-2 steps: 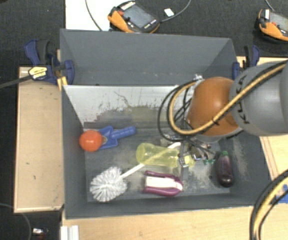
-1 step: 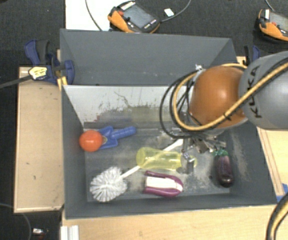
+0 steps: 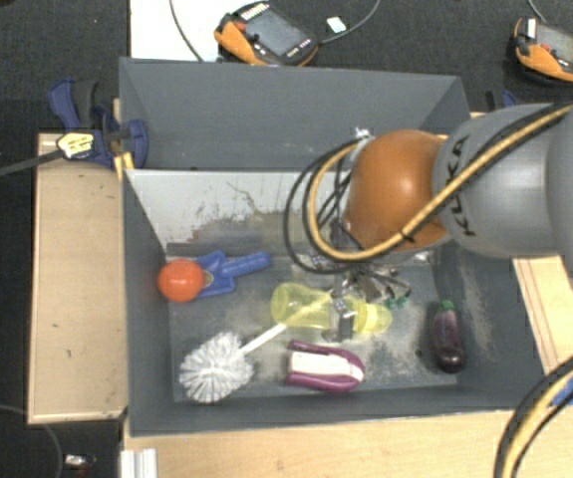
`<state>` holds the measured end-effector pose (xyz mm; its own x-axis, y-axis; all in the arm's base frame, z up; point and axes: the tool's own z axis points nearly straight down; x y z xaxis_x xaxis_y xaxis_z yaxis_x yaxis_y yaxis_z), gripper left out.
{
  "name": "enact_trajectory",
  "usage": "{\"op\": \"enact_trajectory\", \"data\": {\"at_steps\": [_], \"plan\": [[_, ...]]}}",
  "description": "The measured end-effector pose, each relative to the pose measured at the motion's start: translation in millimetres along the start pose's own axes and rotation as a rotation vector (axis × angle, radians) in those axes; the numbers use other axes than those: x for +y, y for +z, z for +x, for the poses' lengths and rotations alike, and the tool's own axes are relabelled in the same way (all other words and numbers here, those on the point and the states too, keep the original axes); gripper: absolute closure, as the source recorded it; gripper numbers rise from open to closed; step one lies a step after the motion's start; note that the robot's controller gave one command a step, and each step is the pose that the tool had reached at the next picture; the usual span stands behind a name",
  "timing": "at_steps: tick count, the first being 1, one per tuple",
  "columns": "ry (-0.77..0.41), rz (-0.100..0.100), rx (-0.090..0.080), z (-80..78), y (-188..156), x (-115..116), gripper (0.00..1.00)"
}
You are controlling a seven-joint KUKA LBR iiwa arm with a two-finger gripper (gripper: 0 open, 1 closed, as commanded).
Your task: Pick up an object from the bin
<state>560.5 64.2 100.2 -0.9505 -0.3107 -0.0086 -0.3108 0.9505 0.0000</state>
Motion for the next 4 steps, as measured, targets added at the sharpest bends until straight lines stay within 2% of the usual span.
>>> {"op": "enact_trajectory", "data": {"at_steps": [1, 2, 3, 4], "plan": [[-0.253, 0.003, -0.001, -7.4, 30.2, -10.7, 0.0], [0.038, 0.001, -0.003, -4.4, 28.9, -12.9, 1.0], [0.038, 0.001, -0.003, -4.4, 28.9, -12.9, 1.0], [0.038, 0.0, 0.001, -2.9, -1.3, -12.3, 1.0]]}}
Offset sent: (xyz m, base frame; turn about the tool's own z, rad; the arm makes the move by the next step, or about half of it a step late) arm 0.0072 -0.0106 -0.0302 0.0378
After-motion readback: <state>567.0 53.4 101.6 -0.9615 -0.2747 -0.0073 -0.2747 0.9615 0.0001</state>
